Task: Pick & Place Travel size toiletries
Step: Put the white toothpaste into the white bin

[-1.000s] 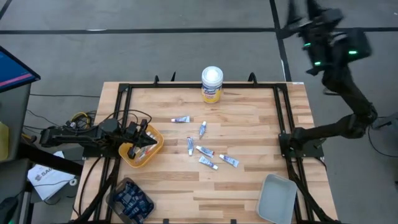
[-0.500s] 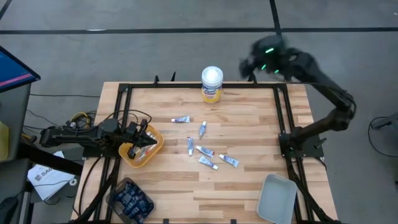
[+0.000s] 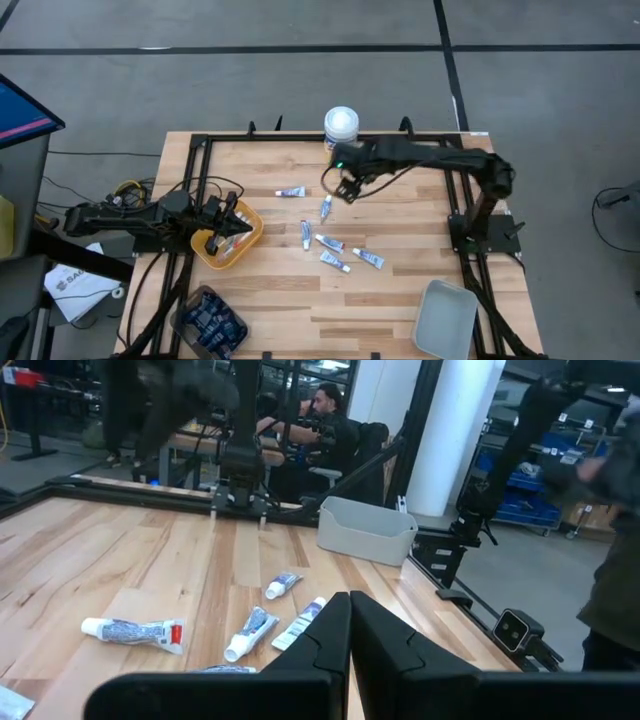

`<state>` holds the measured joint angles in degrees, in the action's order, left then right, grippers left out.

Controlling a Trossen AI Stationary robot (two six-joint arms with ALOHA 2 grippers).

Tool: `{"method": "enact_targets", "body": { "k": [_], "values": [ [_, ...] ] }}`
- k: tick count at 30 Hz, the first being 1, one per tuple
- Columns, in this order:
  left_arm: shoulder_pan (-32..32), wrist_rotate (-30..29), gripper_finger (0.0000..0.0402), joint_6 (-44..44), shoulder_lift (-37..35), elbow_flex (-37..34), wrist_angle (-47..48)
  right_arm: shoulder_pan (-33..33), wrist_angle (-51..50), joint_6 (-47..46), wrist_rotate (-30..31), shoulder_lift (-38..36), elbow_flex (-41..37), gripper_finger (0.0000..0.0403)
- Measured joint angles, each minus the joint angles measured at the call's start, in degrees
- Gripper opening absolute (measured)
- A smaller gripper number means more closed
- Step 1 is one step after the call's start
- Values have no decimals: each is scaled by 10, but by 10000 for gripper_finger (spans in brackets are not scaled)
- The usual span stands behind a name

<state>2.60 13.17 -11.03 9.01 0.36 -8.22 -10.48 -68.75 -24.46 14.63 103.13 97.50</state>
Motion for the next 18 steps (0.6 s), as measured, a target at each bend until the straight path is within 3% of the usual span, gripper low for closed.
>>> {"method": "enact_targets", "body": {
  "k": [7,18],
  "values": [
    [0,1,2,0,0,0,0,23,86,-127,-71,83,0,259],
    [0,-1,2,0,2,0,-1,-14,168,-337,-105,184,0,259]
  ]
}}
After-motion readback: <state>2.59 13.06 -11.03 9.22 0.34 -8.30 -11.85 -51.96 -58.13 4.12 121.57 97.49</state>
